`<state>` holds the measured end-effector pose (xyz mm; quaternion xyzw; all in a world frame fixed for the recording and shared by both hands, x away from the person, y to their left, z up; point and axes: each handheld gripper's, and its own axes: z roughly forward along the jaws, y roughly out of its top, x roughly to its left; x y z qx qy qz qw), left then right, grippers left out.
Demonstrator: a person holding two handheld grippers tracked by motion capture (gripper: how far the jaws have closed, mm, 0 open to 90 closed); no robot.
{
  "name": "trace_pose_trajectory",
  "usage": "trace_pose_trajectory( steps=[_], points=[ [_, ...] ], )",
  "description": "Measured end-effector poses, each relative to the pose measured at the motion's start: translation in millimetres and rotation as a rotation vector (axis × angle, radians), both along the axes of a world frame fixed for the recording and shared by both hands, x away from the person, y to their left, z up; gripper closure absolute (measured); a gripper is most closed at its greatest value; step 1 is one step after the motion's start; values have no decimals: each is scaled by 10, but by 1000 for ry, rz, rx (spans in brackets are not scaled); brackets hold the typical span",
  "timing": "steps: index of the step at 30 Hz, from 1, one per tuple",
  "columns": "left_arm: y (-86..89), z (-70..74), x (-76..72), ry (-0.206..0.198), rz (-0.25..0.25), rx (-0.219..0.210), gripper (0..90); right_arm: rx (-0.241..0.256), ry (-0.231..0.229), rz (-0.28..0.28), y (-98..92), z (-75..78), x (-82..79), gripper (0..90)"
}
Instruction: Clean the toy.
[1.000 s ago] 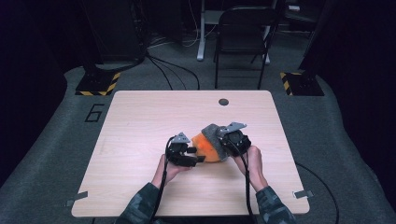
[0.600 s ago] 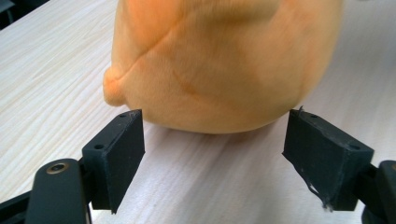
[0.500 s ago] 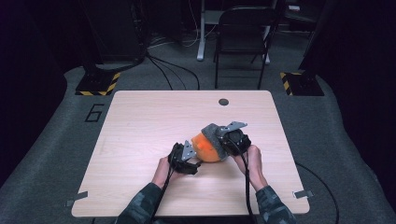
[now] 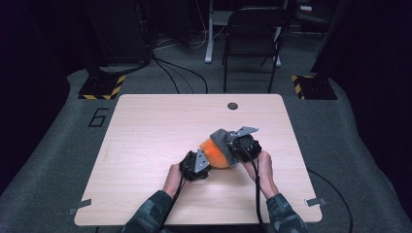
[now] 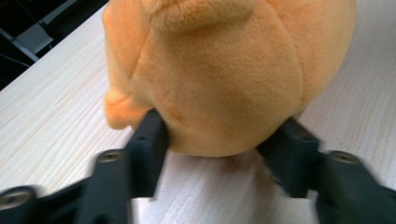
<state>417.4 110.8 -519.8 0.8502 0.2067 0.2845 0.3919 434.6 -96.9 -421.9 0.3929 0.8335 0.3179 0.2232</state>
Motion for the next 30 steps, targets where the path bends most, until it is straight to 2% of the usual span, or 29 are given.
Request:
trace_pose_trajectory(
  steps=[3,4,5,8,10,12,14,16,17,19,21,23,24,30],
  points=[
    [24,0,7,2,3,-21,604,28,1,7,-30,19,-10,743],
    [28,1,7,-2,1,-25,633,61,6,5,-60,46,-13,743],
    [28,3,6,-1,2,-26,656,70,-5,-1,-96,75,-14,743],
    [32,-4,1,-5,1,-20,692,90,-43,-54,-300,193,-16,743],
    [35,-8,0,-4,3,-27,699,89,-65,-116,-486,256,-17,743],
    [38,-12,0,-10,3,-27,700,90,-63,-169,-677,268,-7,743],
    [38,-15,3,-11,1,-30,702,83,-53,-215,-815,215,10,742],
    [39,-16,5,-12,-1,-30,708,52,-24,-243,-861,96,38,742],
    [39,-16,5,-13,-1,-30,712,36,-8,-241,-864,17,53,742],
    [44,-18,9,-15,-2,-30,718,-28,20,-234,-829,-155,76,742],
    [46,-23,12,-15,-3,-34,727,-58,51,-224,-815,-281,106,742],
    [45,-29,9,-17,-4,-35,729,-57,56,-232,-813,-340,133,742],
    [44,-32,8,-17,-5,-35,731,-55,77,-238,-812,-353,142,742],
    [49,-38,1,-22,-9,-24,734,-52,81,-242,-837,-400,168,742]
  ],
)
